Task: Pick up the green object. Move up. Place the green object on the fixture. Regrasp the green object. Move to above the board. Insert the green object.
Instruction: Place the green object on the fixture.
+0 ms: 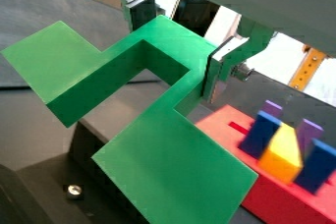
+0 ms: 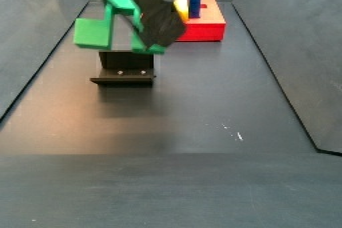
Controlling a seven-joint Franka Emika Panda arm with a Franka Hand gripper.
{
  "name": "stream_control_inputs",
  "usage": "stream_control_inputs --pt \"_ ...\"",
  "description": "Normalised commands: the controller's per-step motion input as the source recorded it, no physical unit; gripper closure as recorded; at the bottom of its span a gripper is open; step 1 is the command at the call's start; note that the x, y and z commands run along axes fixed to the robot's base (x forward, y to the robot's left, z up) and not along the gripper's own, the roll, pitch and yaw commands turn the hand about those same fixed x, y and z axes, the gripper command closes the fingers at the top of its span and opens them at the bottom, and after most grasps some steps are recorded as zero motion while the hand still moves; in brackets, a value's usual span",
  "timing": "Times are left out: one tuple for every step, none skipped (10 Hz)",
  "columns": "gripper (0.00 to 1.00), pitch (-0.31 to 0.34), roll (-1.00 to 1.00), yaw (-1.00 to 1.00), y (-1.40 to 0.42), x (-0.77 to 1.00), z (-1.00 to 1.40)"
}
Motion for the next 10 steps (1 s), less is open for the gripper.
stream_control_inputs --pt "1.00 -0.169 -0.38 0.16 0.10 0.28 -0.43" --pt "1.00 -0.066 -0.24 0.34 0.12 0.27 -0.31" --pt "1.00 0.103 0.00 0.18 0.11 0.33 -0.14" --pt "1.00 0.309 0.23 0.00 0.05 0.29 -0.17" --pt "1.00 0.240 0.23 0.00 0.00 0.14 -0.36" --pt "1.00 0.169 0.16 0.00 0.00 0.11 -0.44" --pt "1.00 0.120 0.10 0.00 0.00 0.07 -0.42" --pt "1.00 0.023 0.00 0.00 0.00 0.00 -0.33" --pt "1.00 0.031 0.00 -0.03 0.00 -0.02 -0.28" --pt "1.00 0.077 0.06 -0.10 0.00 -0.09 -0.19"
